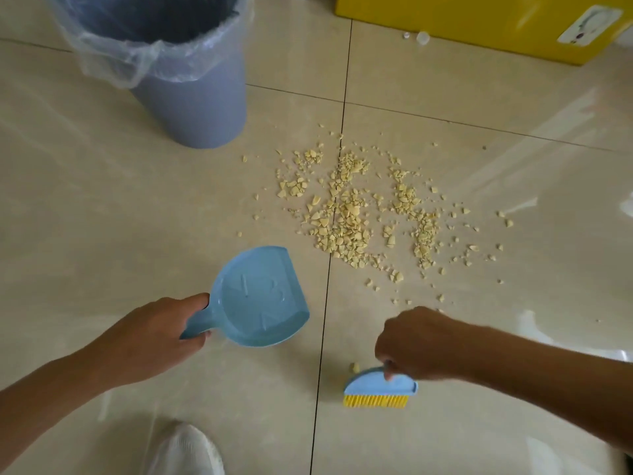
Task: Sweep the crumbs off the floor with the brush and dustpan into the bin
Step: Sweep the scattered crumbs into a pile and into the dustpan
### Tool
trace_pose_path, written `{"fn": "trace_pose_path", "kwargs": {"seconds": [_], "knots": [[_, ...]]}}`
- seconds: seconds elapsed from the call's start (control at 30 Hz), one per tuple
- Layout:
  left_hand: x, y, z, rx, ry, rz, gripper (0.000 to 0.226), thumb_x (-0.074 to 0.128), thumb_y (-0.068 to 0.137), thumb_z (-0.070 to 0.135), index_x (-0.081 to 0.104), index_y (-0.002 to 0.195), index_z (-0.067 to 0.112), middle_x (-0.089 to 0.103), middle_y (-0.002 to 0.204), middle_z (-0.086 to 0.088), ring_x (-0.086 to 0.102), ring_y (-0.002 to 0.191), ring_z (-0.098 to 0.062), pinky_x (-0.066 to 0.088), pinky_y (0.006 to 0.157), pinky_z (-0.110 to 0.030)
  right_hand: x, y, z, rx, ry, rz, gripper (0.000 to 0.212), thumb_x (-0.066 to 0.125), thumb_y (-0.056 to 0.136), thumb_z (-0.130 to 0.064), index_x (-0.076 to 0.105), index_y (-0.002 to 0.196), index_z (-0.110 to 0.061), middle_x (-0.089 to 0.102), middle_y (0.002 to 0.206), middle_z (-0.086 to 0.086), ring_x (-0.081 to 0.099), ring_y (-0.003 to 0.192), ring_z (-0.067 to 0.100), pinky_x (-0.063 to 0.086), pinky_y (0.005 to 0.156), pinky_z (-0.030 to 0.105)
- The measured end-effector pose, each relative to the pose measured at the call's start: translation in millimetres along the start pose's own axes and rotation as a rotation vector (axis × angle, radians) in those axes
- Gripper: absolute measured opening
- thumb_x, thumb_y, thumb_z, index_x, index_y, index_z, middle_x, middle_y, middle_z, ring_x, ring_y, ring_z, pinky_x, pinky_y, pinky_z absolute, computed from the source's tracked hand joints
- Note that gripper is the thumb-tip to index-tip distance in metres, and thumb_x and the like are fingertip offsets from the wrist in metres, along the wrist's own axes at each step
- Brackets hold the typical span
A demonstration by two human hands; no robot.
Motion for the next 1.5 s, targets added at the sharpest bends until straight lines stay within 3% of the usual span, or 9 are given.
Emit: {"fn": "trace_pose_path", "kwargs": {"seconds": [0.43, 0.67, 0.87, 0.97, 1.03, 1.1, 1.27, 1.37, 1.5], "knots": [[10, -12, 0, -0.070, -0.144, -0.009, 0.006, 0.064, 0.090, 0.030, 0.060, 0.090, 0.027, 0.047, 0.056, 0.002, 0.036, 0.046, -0.011, 0.031, 0.051, -0.027, -111, 26, 133, 0.352, -0.093, 0.325, 0.030, 0.060, 0.092, -0.045, 0.069, 0.113, -0.025, 0.067, 0.110, 0.004, 0.064, 0.106, 0.027, 0.052, 0.081, 0.036], [3, -29, -29, -0.135, -0.156, 0.039, 0.012, 0.066, 0.090, 0.029, 0.058, 0.097, 0.035, 0.061, 0.070, -0.007, 0.041, 0.045, -0.010, 0.036, 0.051, -0.028, -135, 2, 82, 0.300, -0.154, 0.384, 0.027, 0.054, 0.096, -0.044, 0.068, 0.105, -0.023, 0.066, 0.101, 0.003, 0.067, 0.098, 0.028, 0.044, 0.067, 0.032], [-6, -39, -45, -0.154, -0.247, 0.105, 0.040, 0.071, 0.090, 0.021, 0.054, 0.110, 0.051, 0.072, 0.078, 0.000, 0.059, 0.051, -0.010, 0.047, 0.055, -0.026, -117, 67, 17, 0.174, 0.440, 0.364, 0.030, 0.059, 0.090, -0.049, 0.068, 0.085, -0.021, 0.053, 0.082, -0.002, 0.062, 0.095, 0.026, 0.040, 0.070, 0.030], [-15, -38, -47, -0.158, -0.305, 0.159, 0.058, 0.073, 0.090, 0.016, 0.049, 0.109, 0.065, 0.072, 0.078, 0.009, 0.056, 0.048, -0.007, 0.036, 0.047, -0.017, -128, 107, 12, 0.183, 0.563, 0.431, 0.045, 0.064, 0.090, -0.041, 0.045, 0.057, -0.019, 0.046, 0.062, -0.004, 0.056, 0.075, 0.025, 0.035, 0.058, 0.027], [-15, -36, -52, -0.164, -0.293, 0.166, 0.052, 0.072, 0.090, 0.016, 0.052, 0.106, 0.062, 0.072, 0.079, 0.004, 0.056, 0.047, -0.008, 0.035, 0.046, -0.018, -145, 128, 7, 0.194, 0.627, 0.495, 0.047, 0.063, 0.091, -0.036, 0.040, 0.053, -0.021, 0.039, 0.055, -0.005, 0.049, 0.067, 0.023, 0.031, 0.049, 0.026], [-17, -32, -56, -0.187, -0.301, 0.180, 0.039, 0.072, 0.091, 0.016, 0.059, 0.096, 0.052, 0.070, 0.079, 0.005, 0.052, 0.044, -0.006, 0.034, 0.045, -0.019, -161, 148, 1, 0.204, 0.627, 0.519, 0.034, 0.058, 0.094, -0.033, 0.050, 0.066, -0.015, 0.042, 0.060, -0.003, 0.049, 0.070, 0.023, 0.033, 0.055, 0.026], [-21, -20, -61, -0.196, -0.380, 0.163, 0.021, 0.070, 0.093, 0.019, 0.062, 0.096, 0.039, 0.060, 0.063, 0.013, 0.046, 0.046, -0.006, 0.034, 0.051, -0.026, -181, 159, 52, 0.328, 0.619, 0.576, 0.038, 0.051, 0.098, -0.034, 0.067, 0.107, 0.000, 0.065, 0.103, 0.018, 0.064, 0.099, 0.032, 0.046, 0.071, 0.030], [-24, -11, -66, -0.174, -0.386, 0.136, 0.010, 0.069, 0.093, 0.023, 0.064, 0.096, 0.031, 0.058, 0.063, 0.002, 0.043, 0.048, -0.006, 0.034, 0.053, -0.029, -176, 134, 111, 0.476, 0.674, 0.590, 0.033, 0.060, 0.093, -0.033, 0.070, 0.097, -0.002, 0.067, 0.084, 0.012, 0.062, 0.070, 0.022, 0.042, 0.052, 0.025], [-30, 5, -69, -0.150, -0.398, 0.136, 0.011, 0.066, 0.092, 0.025, 0.063, 0.101, 0.031, 0.064, 0.082, -0.011, 0.045, 0.052, -0.007, 0.038, 0.056, -0.030, -161, 99, 163, 0.607, 0.622, 0.539, 0.034, 0.063, 0.092, -0.035, 0.075, 0.083, -0.005, 0.065, 0.067, 0.007, 0.056, 0.055, 0.015, 0.041, 0.050, 0.024]]}}
Point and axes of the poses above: each hand's wrist, its own y-axis towards the middle knuckle, its own x-axis out of the palm, z = x × y, the point moved 9 cm from there along y, towards the middle knuckle
